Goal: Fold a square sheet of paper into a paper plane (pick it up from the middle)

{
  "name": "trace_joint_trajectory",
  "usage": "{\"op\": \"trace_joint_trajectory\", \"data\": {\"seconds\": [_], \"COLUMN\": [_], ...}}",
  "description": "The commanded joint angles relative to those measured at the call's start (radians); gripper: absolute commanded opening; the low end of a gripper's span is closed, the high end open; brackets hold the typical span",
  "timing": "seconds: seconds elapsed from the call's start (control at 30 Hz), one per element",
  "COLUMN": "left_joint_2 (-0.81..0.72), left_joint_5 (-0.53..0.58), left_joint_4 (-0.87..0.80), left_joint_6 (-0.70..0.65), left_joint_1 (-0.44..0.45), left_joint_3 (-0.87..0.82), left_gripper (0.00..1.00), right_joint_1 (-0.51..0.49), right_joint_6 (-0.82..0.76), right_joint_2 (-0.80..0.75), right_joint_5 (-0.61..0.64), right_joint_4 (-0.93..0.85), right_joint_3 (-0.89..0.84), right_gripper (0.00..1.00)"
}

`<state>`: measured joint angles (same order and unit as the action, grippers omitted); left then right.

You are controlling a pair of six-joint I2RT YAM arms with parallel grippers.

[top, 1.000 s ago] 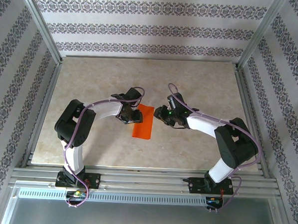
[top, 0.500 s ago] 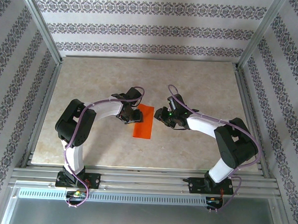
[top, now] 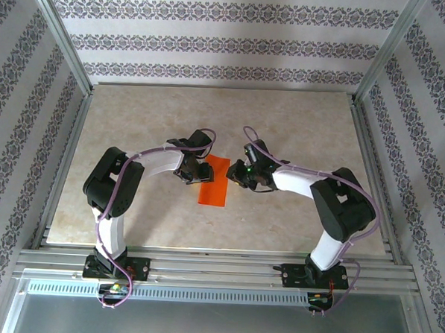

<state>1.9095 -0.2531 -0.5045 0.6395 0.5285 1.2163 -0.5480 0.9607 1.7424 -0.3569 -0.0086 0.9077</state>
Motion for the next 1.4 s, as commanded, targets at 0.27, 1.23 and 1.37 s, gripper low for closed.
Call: {"op": "trace_joint_trajectory", "data": {"seconds": [0.27, 1.23, 1.37], "left_joint_2": [0.082, -0.188, -0.177], "left_joint_5": [0.028, -0.019, -0.233], "left_joint_4": [-0.058, -0.009, 0.174], "left_joint_6": [0.005, -0.041, 0.035], "left_joint_1": [0.001, -0.025, -0.025], "left_joint_3": [-0.033, 0.024, -0.045], "left_gripper": [0.46, 0.47, 0.37], "right_joint_1": [-0.027, -0.03, -0.03], "right_joint_6": [-0.015, -0.042, -0.04], "right_joint_2": [0.102, 0.216, 0.224], "right_joint_5": [-0.082, 0.015, 0.02], "right_joint_4": [0.002, -0.118, -0.113], "right_joint_3": [0.09, 0.051, 0.043], "right_gripper": [0.13, 0.04, 0.02]}}
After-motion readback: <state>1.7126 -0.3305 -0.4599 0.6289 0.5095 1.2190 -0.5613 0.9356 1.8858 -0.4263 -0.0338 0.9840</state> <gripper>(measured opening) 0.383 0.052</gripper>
